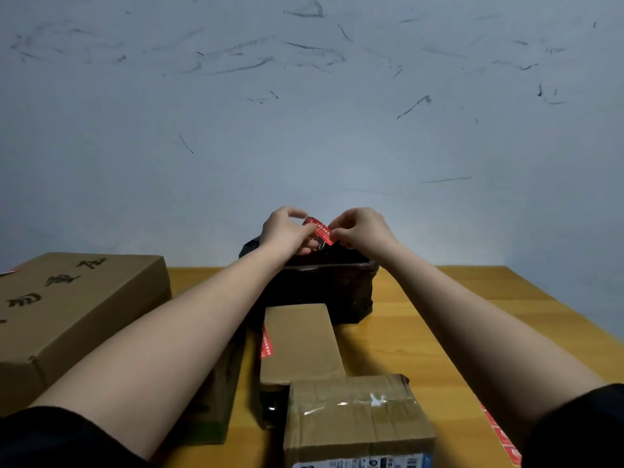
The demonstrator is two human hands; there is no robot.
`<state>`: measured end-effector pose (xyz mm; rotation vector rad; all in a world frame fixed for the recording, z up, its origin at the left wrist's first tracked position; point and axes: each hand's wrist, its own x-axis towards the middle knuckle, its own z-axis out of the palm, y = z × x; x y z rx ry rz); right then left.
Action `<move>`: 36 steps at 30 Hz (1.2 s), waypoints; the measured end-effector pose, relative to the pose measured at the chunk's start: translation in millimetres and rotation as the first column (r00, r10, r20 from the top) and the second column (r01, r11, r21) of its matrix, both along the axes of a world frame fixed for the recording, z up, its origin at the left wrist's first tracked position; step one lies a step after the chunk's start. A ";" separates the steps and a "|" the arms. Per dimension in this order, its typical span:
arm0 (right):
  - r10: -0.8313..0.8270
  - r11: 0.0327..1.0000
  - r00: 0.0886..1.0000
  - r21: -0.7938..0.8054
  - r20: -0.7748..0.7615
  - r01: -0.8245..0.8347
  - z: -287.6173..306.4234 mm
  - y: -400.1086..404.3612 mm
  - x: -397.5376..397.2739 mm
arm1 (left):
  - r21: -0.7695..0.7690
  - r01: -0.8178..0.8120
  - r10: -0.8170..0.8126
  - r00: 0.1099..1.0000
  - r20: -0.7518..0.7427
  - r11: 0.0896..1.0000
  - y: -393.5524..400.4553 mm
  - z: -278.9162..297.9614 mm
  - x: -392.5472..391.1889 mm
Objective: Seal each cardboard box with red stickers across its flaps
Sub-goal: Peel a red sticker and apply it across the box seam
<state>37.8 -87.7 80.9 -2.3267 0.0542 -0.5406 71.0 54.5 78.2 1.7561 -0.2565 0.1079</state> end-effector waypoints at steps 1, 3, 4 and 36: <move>0.000 1.000 1.000 -0.024 -0.011 0.000 -2.8 -0.3 5.2 | 0.047 -0.006 0.005 1.000 0.020 0.999 1.2 -2.0 5.6; -0.004 0.998 0.999 -0.065 -0.038 0.002 -9.3 -1.3 15.1 | 0.195 -0.052 0.032 0.994 0.107 0.980 2.2 -5.9 14.7; -0.010 0.997 0.999 -0.081 -0.048 0.006 -12.5 -1.5 19.9 | 0.318 -0.093 0.039 0.984 0.174 0.944 2.0 -7.8 19.4; -0.166 0.943 0.973 -0.315 -0.161 0.108 -50.9 -8.6 55.3 | 0.857 -0.212 -0.012 0.969 0.246 0.469 -3.7 -47.8 59.8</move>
